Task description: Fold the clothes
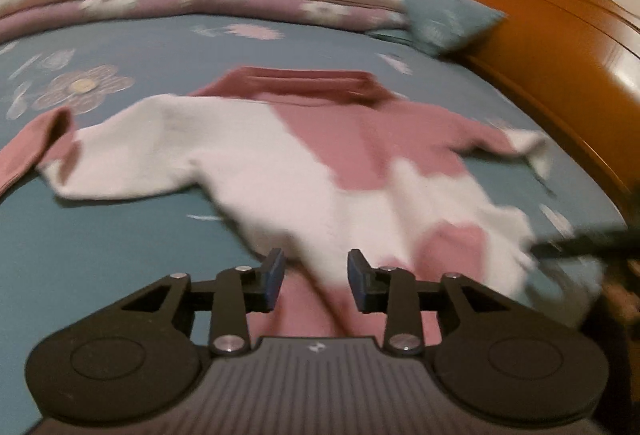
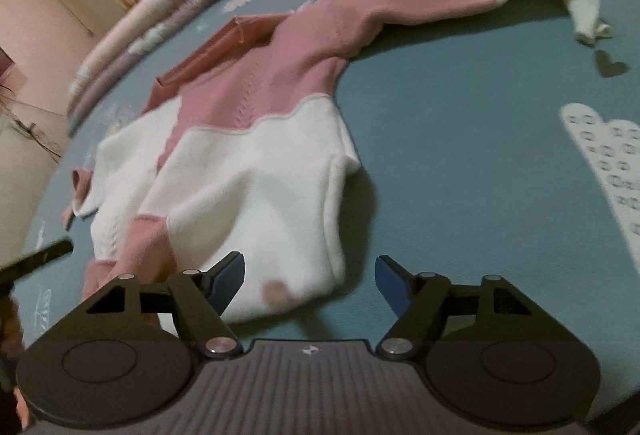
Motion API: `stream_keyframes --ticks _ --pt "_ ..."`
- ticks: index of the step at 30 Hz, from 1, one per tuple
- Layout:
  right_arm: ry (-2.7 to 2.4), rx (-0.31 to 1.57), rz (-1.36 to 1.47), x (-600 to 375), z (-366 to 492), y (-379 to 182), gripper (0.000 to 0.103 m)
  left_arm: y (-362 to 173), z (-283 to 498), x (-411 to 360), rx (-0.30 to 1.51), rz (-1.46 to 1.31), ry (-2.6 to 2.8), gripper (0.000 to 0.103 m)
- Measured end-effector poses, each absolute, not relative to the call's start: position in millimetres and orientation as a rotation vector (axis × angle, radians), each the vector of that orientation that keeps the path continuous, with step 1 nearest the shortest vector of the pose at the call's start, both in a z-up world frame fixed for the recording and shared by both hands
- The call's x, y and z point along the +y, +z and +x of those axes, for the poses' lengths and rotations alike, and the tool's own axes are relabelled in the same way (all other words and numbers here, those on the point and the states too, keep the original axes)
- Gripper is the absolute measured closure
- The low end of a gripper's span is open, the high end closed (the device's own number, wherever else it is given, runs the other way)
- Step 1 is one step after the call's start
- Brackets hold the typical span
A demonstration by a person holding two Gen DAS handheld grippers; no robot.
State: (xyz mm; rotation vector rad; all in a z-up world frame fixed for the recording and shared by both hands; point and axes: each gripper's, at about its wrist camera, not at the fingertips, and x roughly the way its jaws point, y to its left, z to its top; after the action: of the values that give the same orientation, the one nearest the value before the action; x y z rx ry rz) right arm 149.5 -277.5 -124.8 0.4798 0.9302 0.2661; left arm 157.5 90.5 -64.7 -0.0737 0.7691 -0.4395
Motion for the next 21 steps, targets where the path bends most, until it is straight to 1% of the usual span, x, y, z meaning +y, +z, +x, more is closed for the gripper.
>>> stream_keyframes --ticks 3,5,8,11,13,14,15,17,18,21 --pt "0.346 0.884 0.502 -272.8 152.5 -130.1 0.026 -62.0 133.0 72.0 0.772 -0.018 -0.508 0.066" --pt "0.387 0.862 0.449 -264.0 153.8 -129.4 0.026 -61.4 117.5 61.4 0.765 0.029 -0.537 0.065" --pt "0.484 0.868 0.400 -253.5 152.5 -125.7 0.026 -62.9 100.9 49.0 0.769 0.070 -0.565 0.059" --pt "0.620 0.850 0.378 -245.3 141.5 -114.8 0.026 -67.1 89.4 37.8 0.779 0.130 -0.588 0.057" --pt "0.670 0.828 0.351 -239.8 134.2 -107.8 0.027 -70.8 82.6 31.2 0.780 0.165 -0.607 0.054" --pt "0.646 0.842 0.325 -236.2 135.5 -107.8 0.032 -72.5 81.1 29.0 0.786 0.173 -0.613 0.054" --pt "0.618 0.860 0.298 -232.4 137.4 -108.0 0.041 -73.5 80.8 26.8 0.791 0.178 -0.611 0.054" --pt "0.539 0.918 0.237 -226.4 143.7 -112.1 0.088 -74.4 79.7 22.0 0.794 0.192 -0.607 0.054" --pt "0.501 0.944 0.221 -225.4 147.1 -113.0 0.093 -73.7 78.1 19.3 0.786 0.201 -0.609 0.054" --pt "0.481 0.944 0.260 -234.0 145.9 -99.7 0.093 -72.6 73.4 12.8 0.774 0.224 -0.624 0.054"
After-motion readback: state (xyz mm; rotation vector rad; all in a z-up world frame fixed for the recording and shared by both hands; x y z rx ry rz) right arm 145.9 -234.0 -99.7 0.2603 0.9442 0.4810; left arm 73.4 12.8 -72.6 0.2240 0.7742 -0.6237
